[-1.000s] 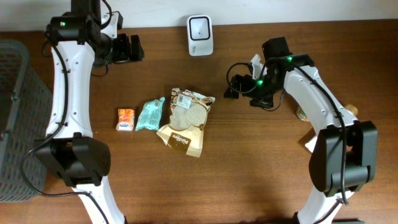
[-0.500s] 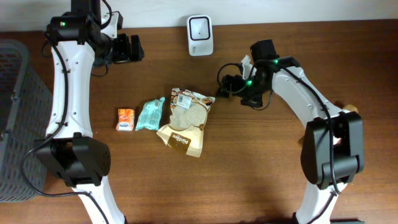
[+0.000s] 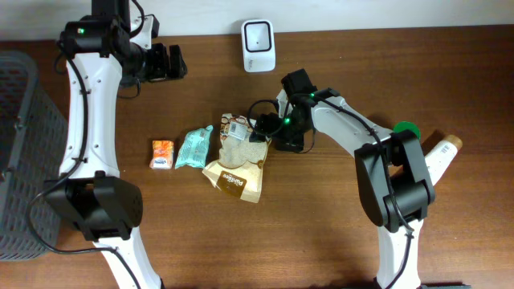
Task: Scan the item barcode
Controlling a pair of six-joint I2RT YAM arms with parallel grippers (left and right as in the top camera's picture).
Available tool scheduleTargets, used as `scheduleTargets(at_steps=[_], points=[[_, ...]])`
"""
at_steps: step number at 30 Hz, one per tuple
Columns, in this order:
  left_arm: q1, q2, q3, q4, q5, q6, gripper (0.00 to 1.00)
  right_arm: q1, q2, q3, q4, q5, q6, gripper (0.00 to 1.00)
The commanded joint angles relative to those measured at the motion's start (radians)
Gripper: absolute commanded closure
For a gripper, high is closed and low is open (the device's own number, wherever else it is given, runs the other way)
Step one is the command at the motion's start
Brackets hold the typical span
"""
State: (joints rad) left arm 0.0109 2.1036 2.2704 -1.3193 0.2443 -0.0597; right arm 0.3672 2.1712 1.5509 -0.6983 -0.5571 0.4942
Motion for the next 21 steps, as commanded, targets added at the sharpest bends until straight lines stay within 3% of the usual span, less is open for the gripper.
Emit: scheduleTargets(at_steps=[1,3,4,13,17,21], points=[[-0.002,-0.024,0.008,-0.021,0.062,0.029,0.28,0.007,0.048,-0.010,0.000,0.003,0.016,0.16],[-0.010,-0.023,-0.040,-0.034,0.063,-0.001,0.92,0.008,0.048,-0.010,0.006,0.003,0.018,0.17],[-0.037,-0.023,-0.101,-0.032,0.066,-0.003,1.00,0.011,0.048,-0.010,0.012,0.003,0.021,0.18],[-0.217,-0.023,-0.438,0.180,0.156,-0.009,1.00,0.019,0.048,-0.010,0.023,0.008,0.024,0.19],[-0.252,-0.022,-0.589,0.254,0.098,-0.123,1.00,0.020,0.048,-0.010,0.023,0.008,0.024,0.18],[-0.259,-0.022,-0.704,0.328,0.086,-0.138,1.00,0.020,0.048,-0.010,0.023,-0.039,0.039,0.19]])
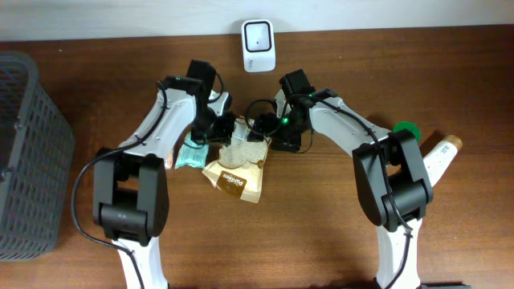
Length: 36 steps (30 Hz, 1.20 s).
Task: Scan the item barcode
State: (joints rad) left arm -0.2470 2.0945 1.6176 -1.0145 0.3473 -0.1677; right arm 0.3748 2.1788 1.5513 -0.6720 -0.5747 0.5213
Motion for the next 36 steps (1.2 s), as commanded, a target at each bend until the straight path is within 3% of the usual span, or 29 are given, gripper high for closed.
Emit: scheduleTargets(at_steps=[1,4,8,13,17,19,23,30,33,36], points=[[-0.001,-0.013,-0.077,0.026,-0.061,-0.067,1.00,0.012,0.040,-0.011,-0.003,-0.031,0.013,0.19],[-0.001,-0.013,-0.142,0.048,-0.155,-0.132,1.00,0.012,0.040,-0.011,-0.002,-0.031,0.013,0.19],[-0.001,-0.013,-0.234,0.120,-0.154,-0.155,1.00,0.021,0.040,-0.033,0.025,-0.032,0.027,0.19],[-0.001,-0.013,-0.243,0.124,-0.146,-0.154,1.00,0.054,0.040,-0.161,0.265,-0.099,0.078,0.24],[0.002,-0.013,-0.243,0.125,-0.096,-0.154,1.00,0.087,0.040,-0.200,0.296,-0.099,0.090,0.28],[0.015,-0.013,-0.241,0.128,-0.077,-0.153,1.00,0.111,0.040,-0.207,0.296,-0.097,0.090,0.34],[0.060,-0.014,-0.223,0.120,0.008,-0.114,1.00,0.139,0.040,-0.207,0.344,-0.039,0.109,0.55],[0.060,-0.014,-0.155,0.086,0.035,-0.092,1.00,0.204,0.067,-0.230,0.448,-0.021,0.128,0.56],[0.060,-0.014,-0.155,0.086,0.035,-0.092,1.00,0.214,0.098,-0.230,0.483,-0.097,0.146,0.57],[0.061,-0.014,-0.155,0.086,0.031,-0.088,1.00,0.211,0.098,-0.230,0.483,-0.099,0.146,0.82]])
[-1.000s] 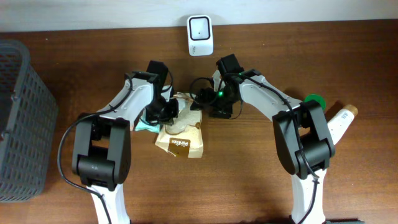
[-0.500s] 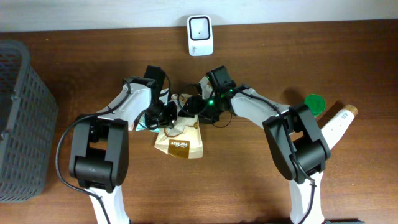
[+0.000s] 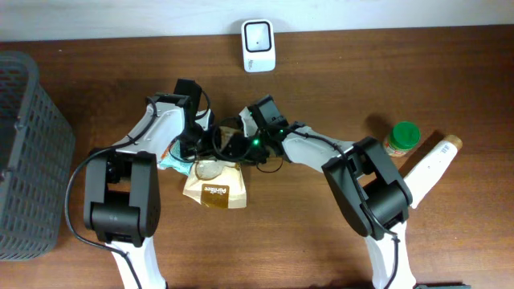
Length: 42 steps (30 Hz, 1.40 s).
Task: Scan the item barcode
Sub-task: 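Grasp the grain bag with both grippers and lift it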
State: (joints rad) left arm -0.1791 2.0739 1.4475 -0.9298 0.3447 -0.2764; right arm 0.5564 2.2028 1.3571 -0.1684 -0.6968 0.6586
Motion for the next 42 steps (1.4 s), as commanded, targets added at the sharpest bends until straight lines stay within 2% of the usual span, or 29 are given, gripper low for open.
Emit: scheduleTargets(at_steps=[1,4,8,12,14,16,18,21,22,26,29,30,32,33,36,39,42], points=[[-0.007,0.007,0.020,0.000,0.034,0.040,1.00,0.021,0.074,-0.036,-0.021,0.011,0.009,0.86],[-0.007,0.005,0.111,-0.064,0.021,0.068,1.00,-0.021,0.072,-0.036,-0.021,-0.045,0.008,0.94],[-0.005,-0.014,0.301,-0.185,0.015,0.087,1.00,-0.092,0.024,-0.036,-0.045,-0.112,-0.084,0.96],[-0.005,-0.029,0.458,-0.314,0.016,0.115,1.00,-0.182,-0.138,-0.028,-0.222,-0.095,-0.340,0.96],[-0.006,-0.029,0.459,-0.329,0.014,0.115,1.00,-0.205,-0.206,-0.019,-0.327,0.018,-0.412,0.96],[-0.006,-0.028,0.454,-0.328,0.014,0.118,1.00,-0.212,-0.258,-0.016,-0.378,0.112,-0.423,0.96],[-0.006,-0.027,0.451,-0.324,0.014,0.118,1.00,-0.212,-0.280,-0.016,-0.381,0.111,-0.436,0.96],[-0.022,-0.027,0.428,-0.315,0.015,0.118,1.00,-0.211,-0.270,-0.016,-0.384,0.185,-0.318,0.96],[-0.059,-0.027,0.347,-0.248,0.037,0.117,1.00,-0.210,-0.252,-0.016,-0.397,0.228,-0.252,0.96],[-0.161,-0.027,0.040,0.153,0.274,0.113,1.00,-0.210,-0.187,-0.017,-0.402,0.222,-0.249,0.96],[-0.193,-0.027,-0.092,0.341,0.281,0.021,1.00,-0.210,-0.183,-0.017,-0.400,0.214,-0.250,0.96],[-0.196,-0.027,-0.110,0.371,0.280,0.007,1.00,-0.210,-0.183,-0.017,-0.401,0.210,-0.250,0.88],[-0.201,-0.025,-0.142,0.405,0.240,-0.025,1.00,-0.211,-0.183,-0.017,-0.404,0.179,-0.250,0.57],[-0.201,-0.025,-0.148,0.406,0.234,-0.034,1.00,-0.218,-0.183,-0.017,-0.420,0.135,-0.250,0.45],[-0.200,-0.025,-0.150,0.391,0.204,-0.049,1.00,-0.266,-0.183,-0.017,-0.484,0.045,-0.274,0.41],[-0.200,-0.025,-0.150,0.391,0.204,-0.049,1.00,-0.324,-0.183,-0.030,-0.562,-0.031,-0.375,0.39],[-0.200,-0.025,-0.151,0.391,0.204,-0.049,1.00,-0.377,-0.182,-0.121,-0.514,-0.082,-0.393,0.39]])
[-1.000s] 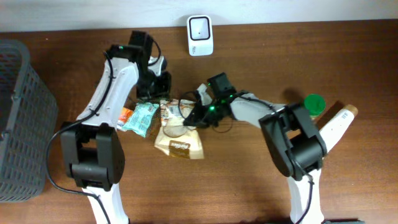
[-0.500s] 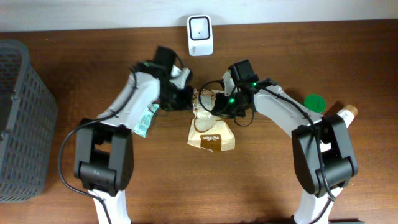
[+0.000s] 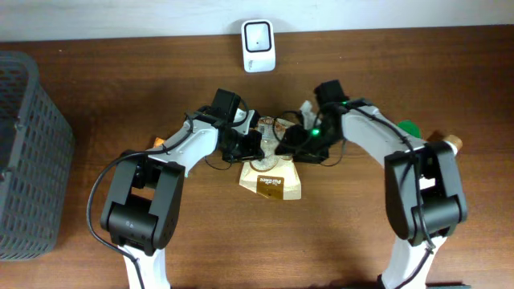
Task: Scan the item barcode
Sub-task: 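Grasp the grain bag with both grippers and lift it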
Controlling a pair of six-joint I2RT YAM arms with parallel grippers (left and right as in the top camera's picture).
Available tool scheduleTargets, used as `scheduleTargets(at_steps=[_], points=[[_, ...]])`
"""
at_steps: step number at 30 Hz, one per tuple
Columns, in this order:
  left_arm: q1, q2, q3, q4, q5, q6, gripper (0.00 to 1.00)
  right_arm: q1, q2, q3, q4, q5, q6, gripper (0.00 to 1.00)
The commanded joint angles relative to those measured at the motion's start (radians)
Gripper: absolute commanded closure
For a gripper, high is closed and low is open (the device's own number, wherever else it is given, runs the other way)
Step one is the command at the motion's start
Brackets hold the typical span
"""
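The item is a brown paper bag (image 3: 275, 183) with a clear window, at the table's middle. Its top end sits between my two grippers. My left gripper (image 3: 247, 147) reaches in from the left and my right gripper (image 3: 287, 148) from the right, and each looks shut on the bag's top edge. The fingertips are dark and crowded together, so the grip itself is hard to make out. The white barcode scanner (image 3: 259, 34) stands at the back edge, beyond the bag.
A grey mesh basket (image 3: 24, 152) fills the left edge. A green-lidded jar (image 3: 410, 126) and a white bottle (image 3: 454, 142) peek out behind the right arm. An orange packet (image 3: 159, 143) shows just behind the left arm.
Both grippers and the brown bag have moved to the right, from left of the table's middle to below the scanner. The right arm now covers most of the jar and bottle.
At first the right gripper alone was at the bag's top and the left arm was raised far back left. Then the left gripper came down to the bag. Both then stood at the bag further left, and now they are with it under the scanner.
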State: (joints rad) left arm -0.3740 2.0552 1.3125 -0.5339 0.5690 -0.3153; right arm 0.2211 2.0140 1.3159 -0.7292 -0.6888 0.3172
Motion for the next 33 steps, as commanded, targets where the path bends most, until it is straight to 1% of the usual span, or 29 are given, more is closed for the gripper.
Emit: scheduleTargets(at_steps=[1,2,4,5,7,10,12,15,17,19,20,21,22,23,24,26,29,31,33], points=[[-0.006,-0.006,-0.016,-0.005,-0.020,-0.010,1.00,-0.058,0.006,-0.134,0.121,-0.150,-0.051,0.39],[-0.006,-0.006,-0.016,-0.005,-0.020,-0.010,1.00,-0.065,0.006,-0.184,0.201,-0.194,-0.042,0.38],[-0.006,-0.006,-0.016,-0.003,-0.020,-0.010,1.00,-0.055,0.007,-0.283,0.378,-0.198,0.042,0.37],[-0.006,-0.006,-0.016,-0.002,-0.019,-0.010,1.00,-0.036,0.006,-0.324,0.478,-0.198,0.101,0.37],[-0.006,-0.006,-0.016,-0.002,-0.019,-0.010,1.00,0.001,0.007,-0.358,0.608,-0.195,0.202,0.37],[-0.006,-0.006,-0.016,-0.002,-0.019,-0.014,1.00,0.076,0.007,-0.362,0.701,-0.088,0.354,0.44],[-0.006,-0.006,-0.016,-0.004,-0.020,-0.014,1.00,0.107,0.011,-0.362,0.771,-0.039,0.439,0.51],[-0.006,-0.006,-0.016,-0.005,-0.019,-0.014,1.00,0.122,0.043,-0.362,0.846,-0.039,0.504,0.57],[-0.006,-0.006,-0.016,-0.005,-0.019,-0.014,1.00,0.133,0.082,-0.362,0.880,-0.040,0.537,0.66],[-0.006,-0.006,-0.016,-0.010,-0.019,-0.013,1.00,0.130,0.085,-0.362,0.883,-0.041,0.537,0.75],[-0.005,-0.006,-0.016,-0.010,-0.019,-0.013,1.00,0.130,0.084,-0.362,0.891,-0.052,0.534,0.76],[-0.002,-0.006,-0.015,-0.010,-0.014,-0.013,1.00,0.129,0.084,-0.362,0.895,-0.066,0.526,0.81],[0.007,-0.012,-0.004,-0.028,-0.016,-0.010,1.00,0.124,0.081,-0.362,0.895,-0.080,0.520,0.88],[0.024,-0.027,0.019,-0.062,-0.016,0.016,1.00,0.112,0.077,-0.362,0.904,-0.116,0.489,0.93],[0.041,-0.044,0.043,-0.095,-0.016,0.035,1.00,0.104,0.071,-0.362,0.905,-0.133,0.467,0.96],[0.085,-0.097,0.114,-0.172,-0.016,0.080,1.00,0.092,0.052,-0.362,0.901,-0.151,0.441,0.96],[0.177,-0.182,0.231,-0.274,-0.034,0.085,1.00,0.072,-0.002,-0.362,0.895,-0.201,0.378,0.96],[0.243,-0.228,0.259,-0.286,-0.066,0.085,1.00,0.060,-0.073,-0.362,0.846,-0.203,0.320,0.96],[0.281,-0.234,0.259,-0.287,-0.105,0.085,1.00,0.052,-0.156,-0.361,0.762,-0.196,0.253,0.96]])
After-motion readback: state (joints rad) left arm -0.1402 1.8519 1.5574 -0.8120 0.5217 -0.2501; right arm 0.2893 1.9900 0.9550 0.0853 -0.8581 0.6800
